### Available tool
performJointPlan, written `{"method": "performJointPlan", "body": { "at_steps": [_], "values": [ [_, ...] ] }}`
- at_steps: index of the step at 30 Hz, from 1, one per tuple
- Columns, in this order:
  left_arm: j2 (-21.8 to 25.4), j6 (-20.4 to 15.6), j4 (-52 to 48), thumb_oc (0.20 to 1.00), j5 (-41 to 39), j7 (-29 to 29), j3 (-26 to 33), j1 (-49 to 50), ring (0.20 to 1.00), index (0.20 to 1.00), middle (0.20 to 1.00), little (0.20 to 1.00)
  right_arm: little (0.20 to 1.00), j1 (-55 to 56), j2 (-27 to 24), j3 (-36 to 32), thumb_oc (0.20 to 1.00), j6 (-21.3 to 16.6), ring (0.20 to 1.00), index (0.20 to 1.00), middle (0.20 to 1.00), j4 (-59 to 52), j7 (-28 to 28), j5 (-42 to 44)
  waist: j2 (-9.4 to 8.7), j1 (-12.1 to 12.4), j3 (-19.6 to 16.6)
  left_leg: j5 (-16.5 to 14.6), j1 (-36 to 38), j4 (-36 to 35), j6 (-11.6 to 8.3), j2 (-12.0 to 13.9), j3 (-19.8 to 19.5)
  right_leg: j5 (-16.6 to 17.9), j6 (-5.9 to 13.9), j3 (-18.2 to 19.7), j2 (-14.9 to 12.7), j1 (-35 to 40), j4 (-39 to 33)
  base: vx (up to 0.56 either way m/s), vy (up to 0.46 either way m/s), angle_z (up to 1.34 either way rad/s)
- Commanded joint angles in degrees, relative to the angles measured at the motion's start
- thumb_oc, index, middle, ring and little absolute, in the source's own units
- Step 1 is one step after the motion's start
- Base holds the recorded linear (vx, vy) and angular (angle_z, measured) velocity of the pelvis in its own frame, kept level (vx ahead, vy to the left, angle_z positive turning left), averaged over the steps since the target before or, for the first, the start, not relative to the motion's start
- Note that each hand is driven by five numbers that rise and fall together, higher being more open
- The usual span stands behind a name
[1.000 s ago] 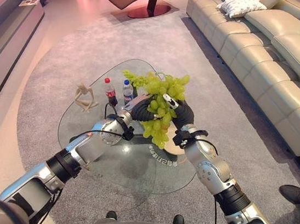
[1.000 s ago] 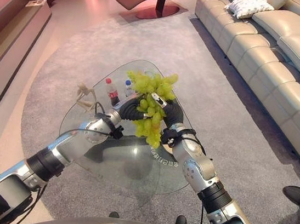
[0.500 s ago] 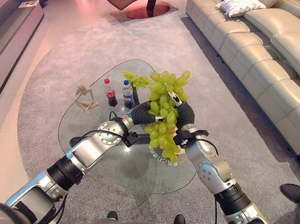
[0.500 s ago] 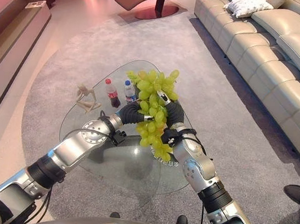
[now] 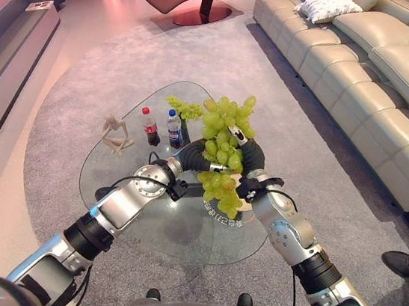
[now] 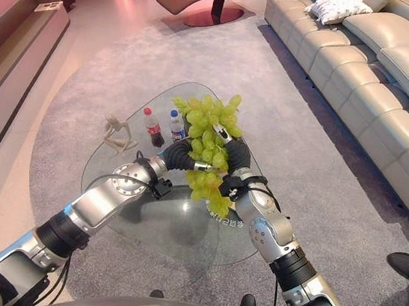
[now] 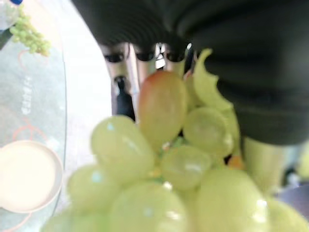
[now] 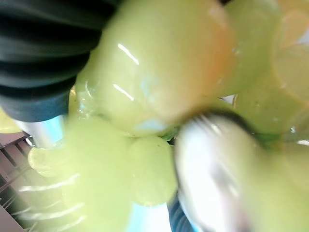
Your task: Pick up fruits into the plate
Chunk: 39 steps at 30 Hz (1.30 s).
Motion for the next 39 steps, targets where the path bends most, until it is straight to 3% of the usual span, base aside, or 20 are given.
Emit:
{"method": "performJointPlan", "body": {
  "at_steps": [1,12,18,26,28,31,32,39],
  "values": [
    [-1.12,0.86,3.9,1.0,1.07,-0.01,-2.66,-7.48,1.0,1.0,1.0,1.0,0.2,-9.78,9.69,3.34,0.2,-5.99,0.2,0.2,0.2,-15.8,6.24,3.0,-1.03,-0.57,0.68,-6.71,0.0,1.63,2.34,-0.93,-1.03,-5.16,0.98,-3.83,-0.44,2.98,1.64,0.0,0.0,0.0],
    [2.09,6.3,2.21,1.0,3.67,-2.14,-0.48,-7.76,1.0,1.0,1.0,1.0,0.2,-9.12,8.16,0.4,0.2,-8.45,0.2,0.2,0.2,-16.92,4.52,2.6,-0.79,-0.28,0.48,-6.36,-1.14,2.22,2.35,-1.09,-2.64,-5.81,0.3,-3.18,0.3,2.41,2.78,0.0,0.0,0.04],
    [2.17,7.7,5.98,1.0,4.64,3.35,1.11,-5.24,1.0,1.0,1.0,1.0,0.2,-8.35,7.5,-1.75,0.2,-10.66,0.2,0.2,0.2,-17.03,3.06,1.05,-0.78,-0.23,0.49,-6.53,-1.31,2.35,2.45,-1.22,-3.41,-6.31,0.0,-2.63,0.78,2.33,3.1,0.0,0.0,0.01],
    [-0.99,2.1,14.34,1.0,5.01,15.7,4.3,-0.38,1.0,1.0,1.0,1.0,0.2,-7.39,6.91,-6.37,0.2,-12.83,0.2,0.2,0.2,-17.86,1.62,0.46,-1.3,-0.43,0.67,-6.64,-1.27,2.13,2.37,-1.09,-3.45,-6.49,-0.3,-2.19,1.24,2.2,3.17,0.0,-0.001,0.0],
    [-2.14,-2.77,19.05,1.0,4.72,19.77,4.78,0.8,1.0,1.0,1.0,1.0,0.2,-7.04,6.77,-7.64,0.2,-13.1,0.2,0.2,0.2,-18.12,1.68,0.65,-1.5,-0.68,0.84,-7.22,-0.67,1.96,2.3,-1.03,-3.23,-6.95,-0.31,-2.12,1.3,2.69,3.08,0.03,-0.01,0.0],
    [-3.04,-5.83,21.93,1.0,4.73,22.45,5.33,1.64,1.0,1.0,1.0,1.0,0.2,-6.88,6.69,-8.46,0.2,-13.47,0.2,0.2,0.2,-18.05,1.59,0.88,-1.71,-0.84,0.9,-7.37,-0.47,1.95,2.2,-0.96,-3.11,-7.02,-0.35,-1.97,1.34,2.81,3.09,0.0,0.0,0.0],
    [-4.09,-8.73,25.19,1.0,4.71,24.64,6.12,2.41,1.0,1.0,1.0,1.0,0.2,-6.65,6.69,-9.49,0.2,-13.54,0.2,0.2,0.2,-18.14,1.24,1.1,-1.88,-1.04,0.85,-7.47,-0.2,1.8,2.16,-0.91,-2.99,-7.1,-0.42,-1.86,1.42,2.92,3.13,0.03,-0.007,0.0],
    [-5.8,-14.99,31.37,1.0,4.97,26.62,7.95,4.2,1.0,1.0,1.0,1.0,0.2,-6.65,7.26,-11.5,0.2,-13.23,0.2,0.2,0.2,-18.1,1.16,1.29,-2.06,-1.31,0.72,-7.69,0.18,1.81,2.01,-0.84,-2.93,-7.3,-0.56,-1.71,1.4,3.24,3.21,0.02,0.0,-0.03]
  ]
}}
